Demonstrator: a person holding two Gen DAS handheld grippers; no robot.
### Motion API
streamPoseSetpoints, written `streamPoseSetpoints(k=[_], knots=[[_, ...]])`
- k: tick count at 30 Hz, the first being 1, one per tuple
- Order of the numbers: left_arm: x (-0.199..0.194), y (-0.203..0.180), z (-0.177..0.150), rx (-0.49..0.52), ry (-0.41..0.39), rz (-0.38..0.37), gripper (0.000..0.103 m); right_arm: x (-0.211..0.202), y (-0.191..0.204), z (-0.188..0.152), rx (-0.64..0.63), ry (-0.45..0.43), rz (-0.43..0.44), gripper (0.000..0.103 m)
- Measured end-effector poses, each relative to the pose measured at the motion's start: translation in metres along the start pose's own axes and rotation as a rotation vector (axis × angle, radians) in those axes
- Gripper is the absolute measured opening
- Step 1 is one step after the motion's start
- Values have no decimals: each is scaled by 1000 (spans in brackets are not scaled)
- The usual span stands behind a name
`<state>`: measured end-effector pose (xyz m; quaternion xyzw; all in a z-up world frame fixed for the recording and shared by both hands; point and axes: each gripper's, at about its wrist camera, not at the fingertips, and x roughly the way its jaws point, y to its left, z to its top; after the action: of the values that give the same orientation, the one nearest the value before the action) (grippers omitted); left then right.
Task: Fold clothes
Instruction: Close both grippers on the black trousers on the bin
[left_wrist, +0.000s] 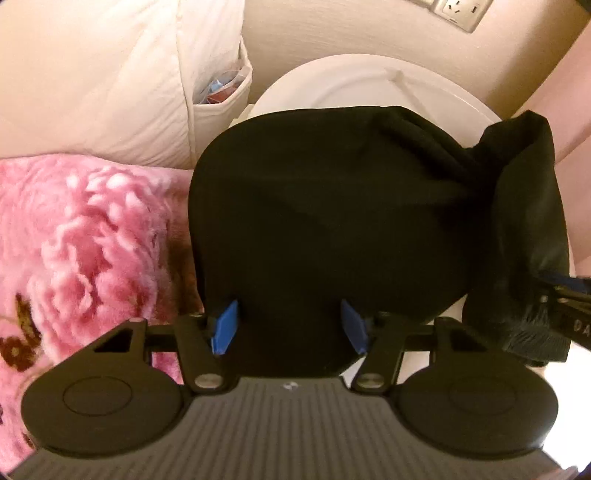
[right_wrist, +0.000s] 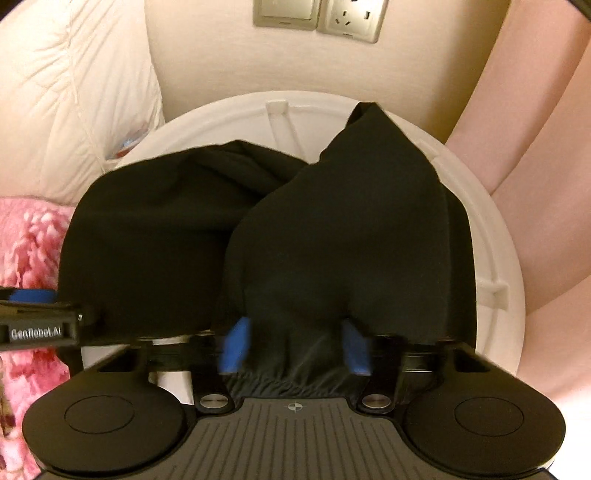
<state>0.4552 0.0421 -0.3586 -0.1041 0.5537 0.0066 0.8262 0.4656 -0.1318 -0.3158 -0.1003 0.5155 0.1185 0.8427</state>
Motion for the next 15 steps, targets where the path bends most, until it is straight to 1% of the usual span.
streamPoseSetpoints(k=[1, 2, 3, 4, 5, 6, 7, 9, 12, 15], knots=[[-1, 0, -1, -5, -2, -2, 53, -1, -4, 1, 8, 0, 11, 19], [-4, 2, -2, -21, -15, 1, 44, -2, -9, 2, 29, -1, 31, 11], [-7, 4, -4, -38, -27, 4, 37, -4, -14, 4, 51, -1, 50, 8], [-12, 7, -5, -54, -35, 6, 19, -6, -19, 5, 75, 0, 64, 7], [-16, 11, -6, -70, -43, 7, 10, -10, -23, 6, 97, -1, 74, 5], [-21, 15, -7, -85, -51, 7, 5, -13, -27, 6, 114, -4, 84, 4], [-25, 15, -6, -82, -54, -8, 3, -19, -30, 7, 125, -12, 95, 3], [-35, 16, -6, -76, -61, -39, 3, -32, -36, 8, 146, -33, 123, 2], [-64, 11, -3, -76, -117, -64, 3, -53, -47, 17, 185, -77, 170, 2], [-105, 9, -4, -87, -200, -96, 2, -83, -58, 28, 226, -154, 208, 2]])
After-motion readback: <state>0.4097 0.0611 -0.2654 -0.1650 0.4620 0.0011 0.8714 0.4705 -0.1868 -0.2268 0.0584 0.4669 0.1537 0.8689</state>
